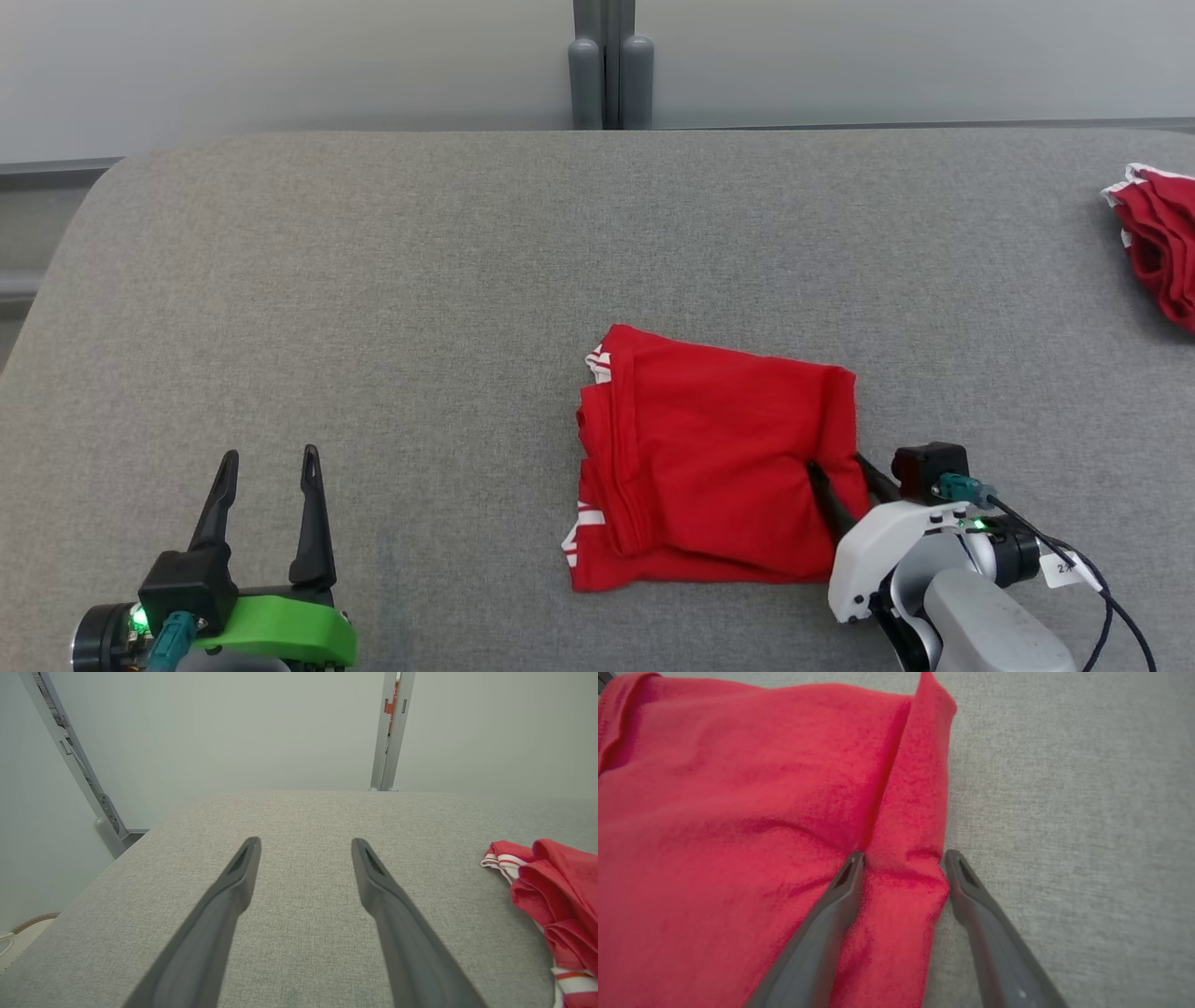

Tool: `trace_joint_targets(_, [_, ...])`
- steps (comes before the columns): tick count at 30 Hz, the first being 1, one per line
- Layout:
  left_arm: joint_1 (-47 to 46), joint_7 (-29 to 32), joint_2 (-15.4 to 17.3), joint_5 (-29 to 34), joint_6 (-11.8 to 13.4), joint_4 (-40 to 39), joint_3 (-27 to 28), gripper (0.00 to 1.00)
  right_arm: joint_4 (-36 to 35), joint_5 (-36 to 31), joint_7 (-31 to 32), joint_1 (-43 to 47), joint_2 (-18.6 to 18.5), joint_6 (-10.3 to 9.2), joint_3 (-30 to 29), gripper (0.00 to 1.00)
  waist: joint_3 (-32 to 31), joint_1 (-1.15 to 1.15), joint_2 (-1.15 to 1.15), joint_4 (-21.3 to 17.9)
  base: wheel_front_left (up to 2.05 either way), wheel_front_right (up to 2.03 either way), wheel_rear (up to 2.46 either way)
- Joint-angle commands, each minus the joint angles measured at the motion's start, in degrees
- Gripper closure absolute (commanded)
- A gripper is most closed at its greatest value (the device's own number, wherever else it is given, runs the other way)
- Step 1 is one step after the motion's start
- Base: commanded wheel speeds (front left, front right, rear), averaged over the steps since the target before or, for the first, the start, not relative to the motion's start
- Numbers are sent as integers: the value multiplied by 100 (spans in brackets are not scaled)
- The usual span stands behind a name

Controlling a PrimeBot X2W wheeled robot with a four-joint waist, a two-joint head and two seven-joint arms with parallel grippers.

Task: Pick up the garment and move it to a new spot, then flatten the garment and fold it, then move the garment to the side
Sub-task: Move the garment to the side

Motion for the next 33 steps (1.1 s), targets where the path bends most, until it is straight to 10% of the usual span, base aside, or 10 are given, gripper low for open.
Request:
trace_joint_targets(1, [-50,-14,13,-65,36,7,-13,0,136,79,21,33,63,-1,114,100,0,0,0,-6,0,0,0])
trace_joint_targets(13, [-328,-14,14,-131,78,-57,-296,0,97,387,-29,-1219,-803,-7,870,100,461,0,0,-304,0,0,0])
trace_joint_targets(33, [-1522,-8,191,240,-33,-229,-550,0,-912,1063,425,-3642,-3586,-7,1857,100,2399,0,0,-1545,0,0,0])
